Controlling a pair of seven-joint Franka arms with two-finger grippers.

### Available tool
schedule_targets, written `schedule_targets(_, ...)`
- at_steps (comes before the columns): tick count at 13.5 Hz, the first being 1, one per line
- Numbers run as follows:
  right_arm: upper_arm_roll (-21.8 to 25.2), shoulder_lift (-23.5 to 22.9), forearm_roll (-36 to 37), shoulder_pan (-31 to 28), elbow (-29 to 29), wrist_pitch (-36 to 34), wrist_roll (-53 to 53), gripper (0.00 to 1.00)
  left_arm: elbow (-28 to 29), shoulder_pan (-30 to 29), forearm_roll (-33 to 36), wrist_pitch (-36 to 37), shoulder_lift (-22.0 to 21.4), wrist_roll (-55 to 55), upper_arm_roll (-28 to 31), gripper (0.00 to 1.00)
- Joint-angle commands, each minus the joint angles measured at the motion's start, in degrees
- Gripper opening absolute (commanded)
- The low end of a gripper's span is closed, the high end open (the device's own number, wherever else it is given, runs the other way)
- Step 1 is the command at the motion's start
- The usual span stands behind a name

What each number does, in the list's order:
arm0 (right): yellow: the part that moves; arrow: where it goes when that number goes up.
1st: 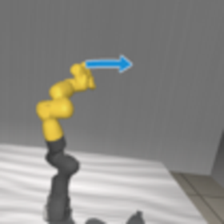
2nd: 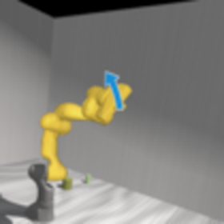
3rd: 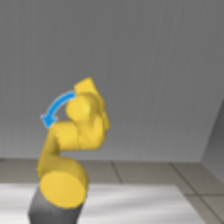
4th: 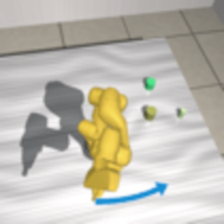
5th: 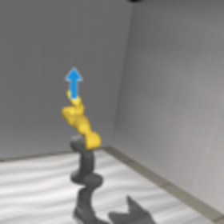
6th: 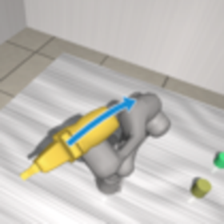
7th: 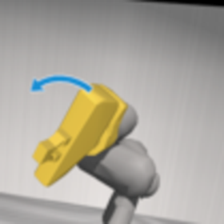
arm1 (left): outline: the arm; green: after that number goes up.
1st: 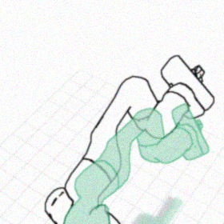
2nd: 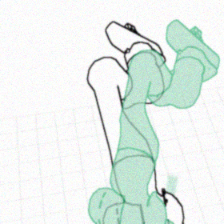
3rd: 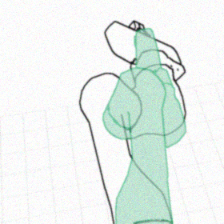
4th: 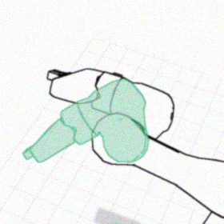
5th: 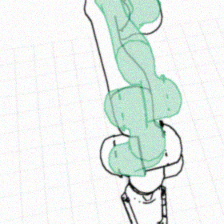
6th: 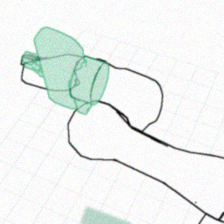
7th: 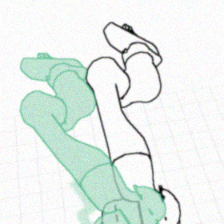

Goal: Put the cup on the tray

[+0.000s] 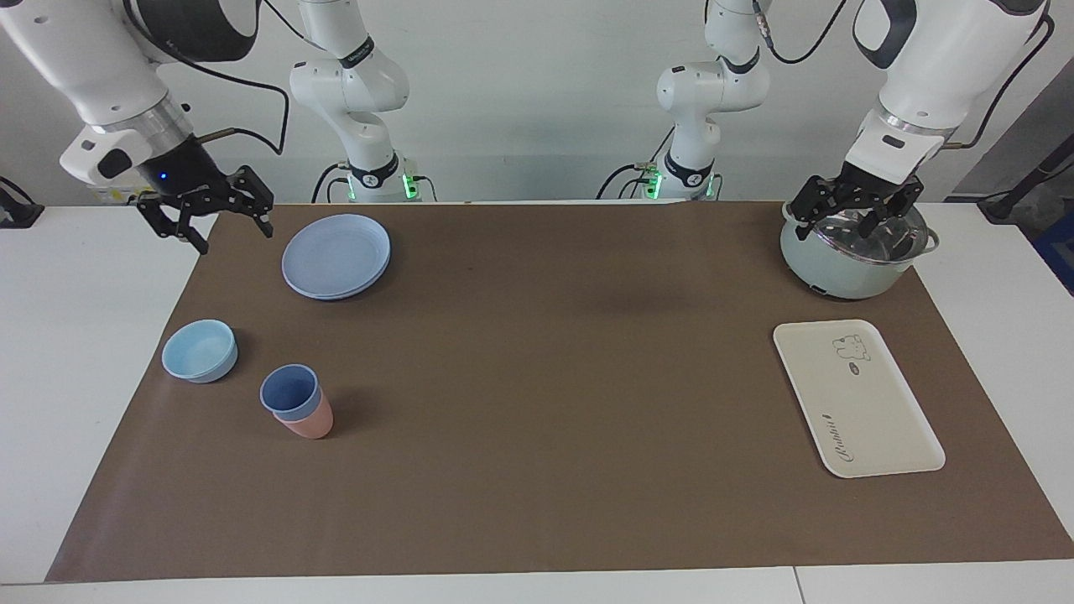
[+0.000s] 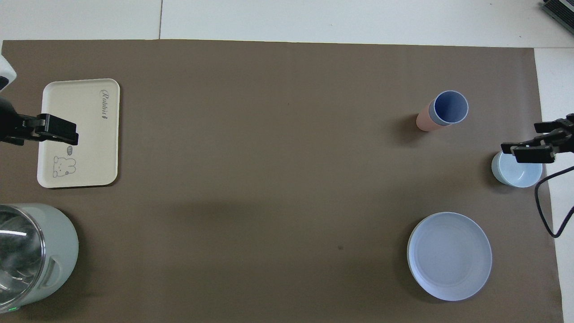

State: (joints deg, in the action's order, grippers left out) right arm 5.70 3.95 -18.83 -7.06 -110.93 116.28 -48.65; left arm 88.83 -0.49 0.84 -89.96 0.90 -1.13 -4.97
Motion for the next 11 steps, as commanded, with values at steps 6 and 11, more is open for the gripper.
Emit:
schedule_targets(6,-0.34,-11.59,-33.43,-6.30,-3.68,9.66,-43.43,1.00,1.08,-0.48,0.30,0.75,-1.25,0.07,-0.21,1.00)
schedule_targets(11,-0.34,-15.29,-49.35,-5.25,-3.59,12.91,-61.01,1.00,1.08,-0.39,0.30,0.75,-1.25,0.07,-0.22,1.00)
